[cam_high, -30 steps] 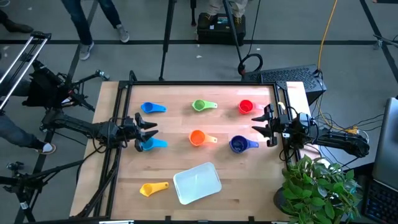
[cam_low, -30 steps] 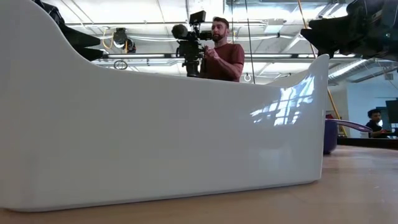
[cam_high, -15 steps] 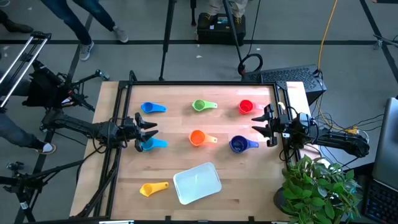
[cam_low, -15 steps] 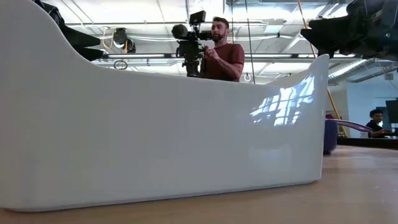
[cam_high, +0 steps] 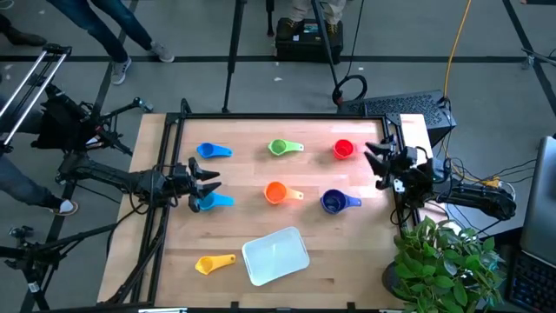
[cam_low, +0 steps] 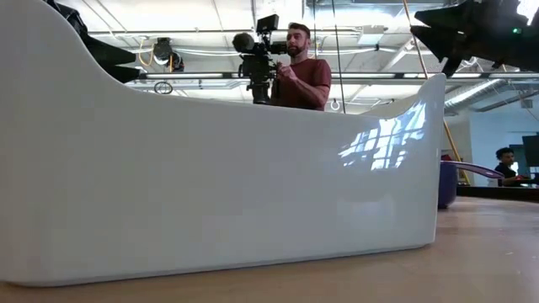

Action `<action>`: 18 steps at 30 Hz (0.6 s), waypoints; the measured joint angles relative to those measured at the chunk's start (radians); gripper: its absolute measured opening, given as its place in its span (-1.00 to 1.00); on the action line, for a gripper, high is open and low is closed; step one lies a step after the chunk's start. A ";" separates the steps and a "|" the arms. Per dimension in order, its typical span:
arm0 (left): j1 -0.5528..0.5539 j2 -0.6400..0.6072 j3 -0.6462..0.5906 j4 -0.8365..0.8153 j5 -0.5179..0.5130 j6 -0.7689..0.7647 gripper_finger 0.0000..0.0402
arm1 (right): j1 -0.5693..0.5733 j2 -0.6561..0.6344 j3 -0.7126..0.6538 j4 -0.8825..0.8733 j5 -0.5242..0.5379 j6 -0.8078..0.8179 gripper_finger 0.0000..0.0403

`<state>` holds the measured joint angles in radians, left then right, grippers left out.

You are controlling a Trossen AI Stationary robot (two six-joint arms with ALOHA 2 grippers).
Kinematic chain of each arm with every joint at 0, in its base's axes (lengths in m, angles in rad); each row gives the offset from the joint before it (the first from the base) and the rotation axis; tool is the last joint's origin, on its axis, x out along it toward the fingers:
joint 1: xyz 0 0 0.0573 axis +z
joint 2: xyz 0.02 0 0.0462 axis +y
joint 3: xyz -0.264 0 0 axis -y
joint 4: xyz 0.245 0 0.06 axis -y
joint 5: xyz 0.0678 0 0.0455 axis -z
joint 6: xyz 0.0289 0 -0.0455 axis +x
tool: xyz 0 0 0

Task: Nest measuring cups in basket
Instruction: Stack the orange measuring cup on the violet measuring cup

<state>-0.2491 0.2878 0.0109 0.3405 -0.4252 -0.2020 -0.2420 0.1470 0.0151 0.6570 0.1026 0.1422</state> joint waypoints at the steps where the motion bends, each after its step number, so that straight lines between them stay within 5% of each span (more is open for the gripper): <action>1: 0.000 0.000 0.000 0.000 0.000 0.000 -0.14 | 0.000 0.000 0.000 0.006 0.017 -0.002 -0.28; 11: 0.000 0.000 0.000 0.000 0.000 0.000 -0.14 | 0.000 0.000 0.013 -0.009 0.026 -0.001 -0.28; 18: 0.000 0.000 0.000 0.005 0.000 -0.010 -0.14 | 0.000 0.145 0.280 -0.396 0.024 -0.105 -0.28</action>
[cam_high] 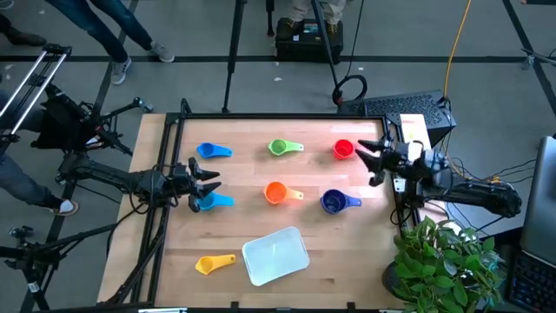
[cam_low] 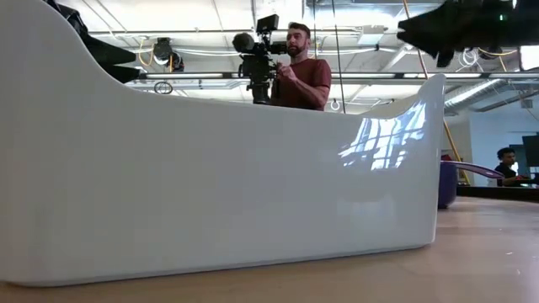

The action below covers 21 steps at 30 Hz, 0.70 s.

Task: Nest measuring cups in basket
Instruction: Stack the orange measuring cup on the violet measuring cup

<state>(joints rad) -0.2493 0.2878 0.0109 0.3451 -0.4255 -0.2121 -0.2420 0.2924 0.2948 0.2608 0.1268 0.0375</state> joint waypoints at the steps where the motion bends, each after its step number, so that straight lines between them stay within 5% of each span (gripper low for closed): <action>1: 0.000 0.000 0.000 0.003 0.000 0.009 -0.14 | 0.000 0.047 0.059 -0.059 0.000 -0.017 -0.28; 10: 0.000 0.000 0.000 0.024 -0.021 0.034 -0.14 | 0.000 0.487 0.446 -0.434 -0.122 -0.086 -0.28; 21: 0.000 0.000 0.000 0.023 -0.022 0.031 -0.14 | -0.002 0.838 0.548 -0.459 -0.228 -0.074 -0.28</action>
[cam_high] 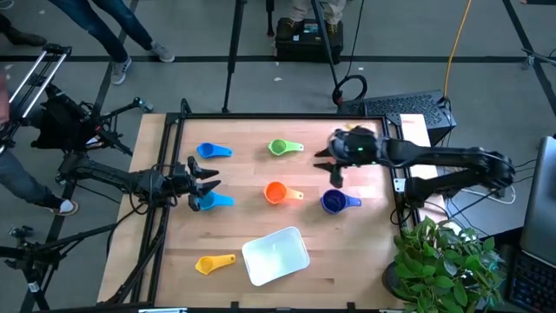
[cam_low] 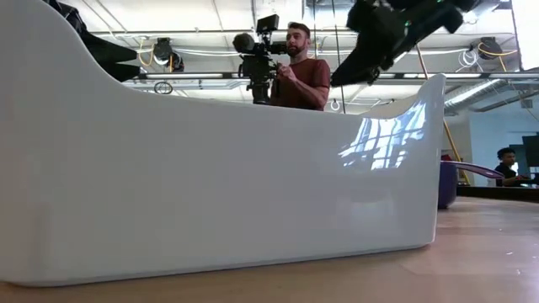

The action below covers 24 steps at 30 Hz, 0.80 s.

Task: Nest measuring cups in basket
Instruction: Stack the orange measuring cup on the violet measuring cup

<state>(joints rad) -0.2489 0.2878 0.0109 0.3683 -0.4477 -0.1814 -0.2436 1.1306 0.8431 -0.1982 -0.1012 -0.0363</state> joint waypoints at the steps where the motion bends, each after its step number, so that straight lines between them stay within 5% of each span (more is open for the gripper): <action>1: 0.000 0.000 0.000 0.000 0.000 0.000 -0.14 | 0.000 0.032 0.011 0.001 -0.009 0.006 -0.28; 14: 0.000 0.000 0.000 -0.008 -0.002 0.004 -0.14 | 0.048 0.350 0.109 -0.015 -0.101 -0.036 -0.23; 24: 0.000 0.000 0.000 -0.035 -0.003 0.021 -0.14 | 0.124 0.464 0.111 0.051 -0.102 0.044 0.36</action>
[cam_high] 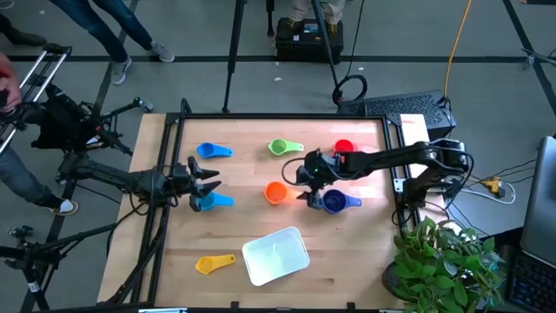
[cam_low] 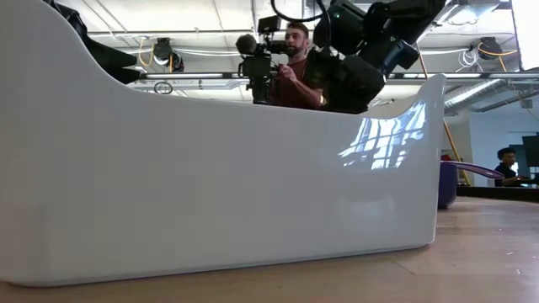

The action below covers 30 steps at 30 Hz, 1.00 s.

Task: Nest measuring cups in basket
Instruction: Stack the orange measuring cup on the violet measuring cup

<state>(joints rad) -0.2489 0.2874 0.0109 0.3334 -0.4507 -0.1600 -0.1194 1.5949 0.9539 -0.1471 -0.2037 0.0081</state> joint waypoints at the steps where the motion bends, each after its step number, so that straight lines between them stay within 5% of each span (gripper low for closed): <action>1: 0.000 0.000 0.000 -0.002 0.000 0.000 -0.14 | 0.006 0.014 0.000 0.019 0.015 0.005 0.40; 14: 0.000 0.000 0.000 -0.010 -0.003 0.000 -0.14 | 0.018 0.145 0.023 0.080 0.073 0.022 0.36; 30: 0.000 0.000 0.000 -0.017 -0.004 0.002 -0.14 | 0.017 0.143 0.023 0.059 0.073 -0.009 -0.32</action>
<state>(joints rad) -0.2489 0.2874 0.0109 0.3161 -0.4549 -0.1581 -0.1028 1.7382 0.9771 -0.0879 -0.1312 -0.0009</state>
